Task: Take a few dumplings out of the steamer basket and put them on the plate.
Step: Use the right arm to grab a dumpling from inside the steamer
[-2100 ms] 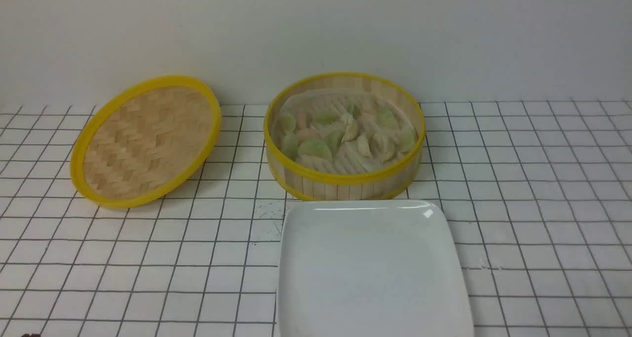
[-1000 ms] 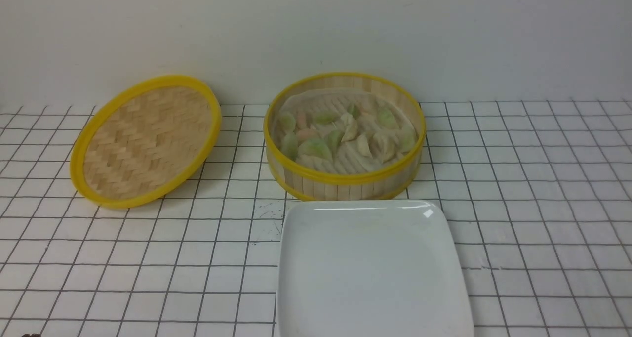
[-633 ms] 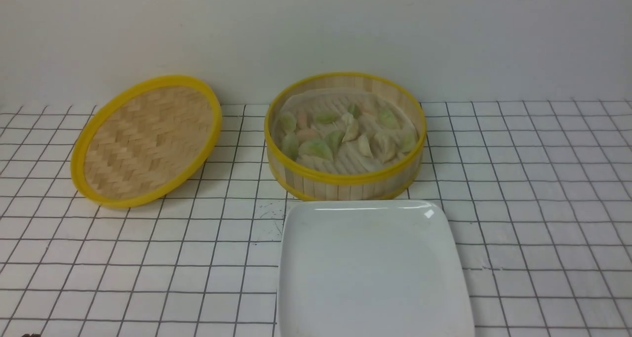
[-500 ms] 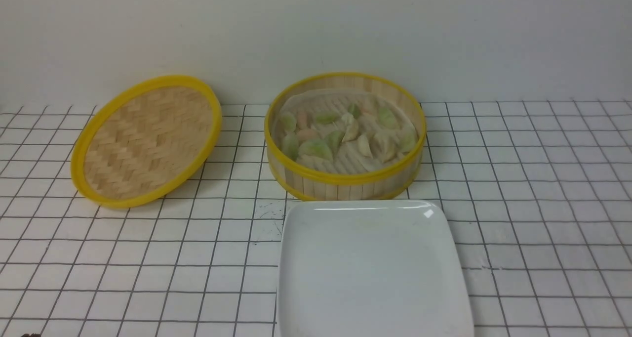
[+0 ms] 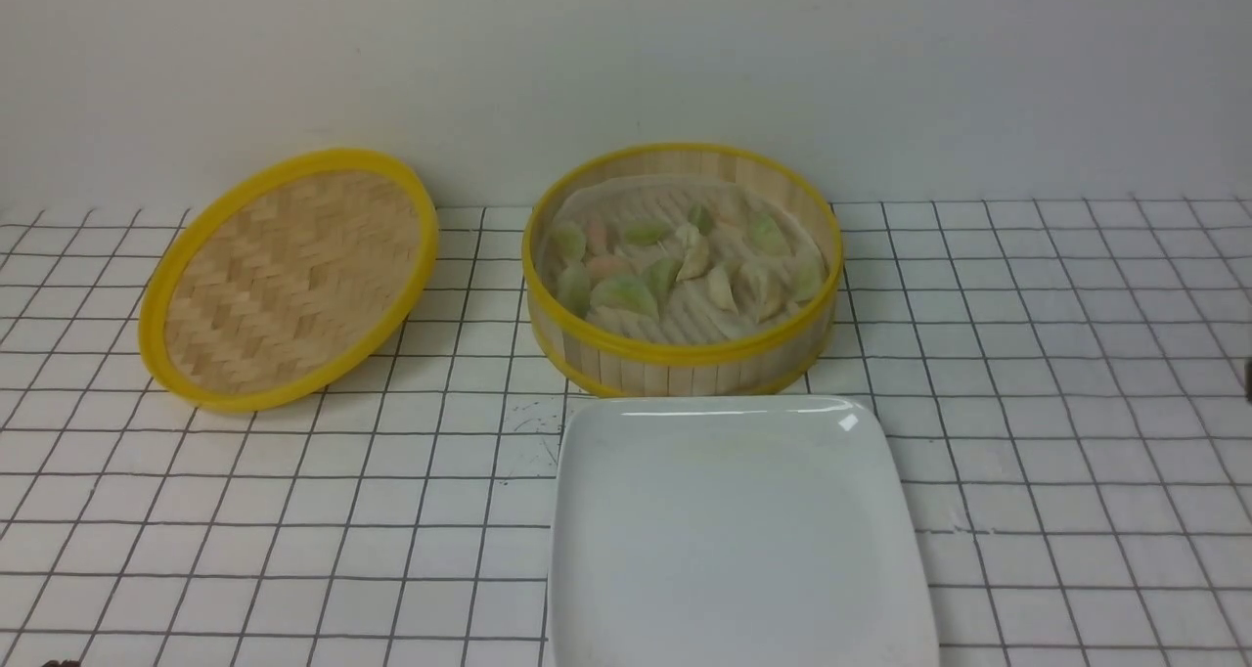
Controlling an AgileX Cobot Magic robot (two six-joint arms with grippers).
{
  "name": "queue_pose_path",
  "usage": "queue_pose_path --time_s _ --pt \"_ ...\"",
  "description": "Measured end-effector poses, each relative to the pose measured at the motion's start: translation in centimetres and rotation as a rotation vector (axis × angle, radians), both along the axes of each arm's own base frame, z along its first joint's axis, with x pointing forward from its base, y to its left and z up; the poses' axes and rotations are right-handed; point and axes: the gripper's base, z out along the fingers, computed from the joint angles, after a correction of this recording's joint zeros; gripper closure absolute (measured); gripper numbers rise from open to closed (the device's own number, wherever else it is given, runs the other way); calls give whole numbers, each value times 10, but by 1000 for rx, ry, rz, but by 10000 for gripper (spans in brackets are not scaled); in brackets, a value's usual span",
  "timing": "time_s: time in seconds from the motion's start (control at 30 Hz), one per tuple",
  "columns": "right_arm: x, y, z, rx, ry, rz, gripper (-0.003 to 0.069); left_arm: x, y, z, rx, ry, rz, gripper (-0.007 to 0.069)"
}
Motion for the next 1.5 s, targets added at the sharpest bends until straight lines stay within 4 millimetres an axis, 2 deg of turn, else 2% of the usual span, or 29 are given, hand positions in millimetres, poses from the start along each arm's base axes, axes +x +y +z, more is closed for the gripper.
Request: queue_pose_path --time_s 0.03,0.1,0.13,0.2,0.23,0.3,0.33,0.4,0.43,0.5,0.53,0.57,0.6,0.67,0.73,0.83,0.9,1.07,1.37,1.5 --pt "21 6 6 -5 8 27 672 0 0 0 0 0 0 631" --pt "37 15 11 -11 6 63 671 0 0 0 0 0 0 631" --pt "54 24 10 -16 20 92 669 0 0 0 0 0 0 631" --pt "73 38 9 -28 31 124 669 0 0 0 0 0 0 631" --pt "75 39 9 -32 32 126 669 0 0 0 0 0 0 631" --pt "103 58 3 -60 47 161 662 0 0 0 0 0 0 631" --pt "105 59 3 -64 47 163 661 0 0 0 0 0 0 631" --pt "130 78 -5 -98 54 196 646 0 0 0 0 0 0 631" --pt "134 81 -6 -102 55 201 643 0 0 0 0 0 0 631" --pt "161 102 -16 -121 54 239 613 0 0 0 0 0 0 631" --pt "163 104 -17 -121 54 242 610 0 0 0 0 0 0 631" --pt "180 116 -25 -125 53 258 585 0 0 0 0 0 0 631" --pt "183 120 -27 -126 53 264 578 0 0 0 0 0 0 631" --pt "209 138 -42 -136 49 285 524 0 0 0 0 0 0 631" --pt "219 146 -49 -138 46 293 496 0 0 0 0 0 0 631" --pt "247 164 -76 -146 50 308 409 0 0 0 0 0 0 631" --pt "254 168 -81 -147 45 312 387 0 0 0 0 0 0 631" --pt "277 180 -121 -181 70 324 349 0 0 0 0 0 0 631" --pt "287 181 -162 -242 131 343 347 0 0 0 0 0 0 631" --pt "287 183 -174 -251 149 352 355 0 0 0 0 0 0 631"
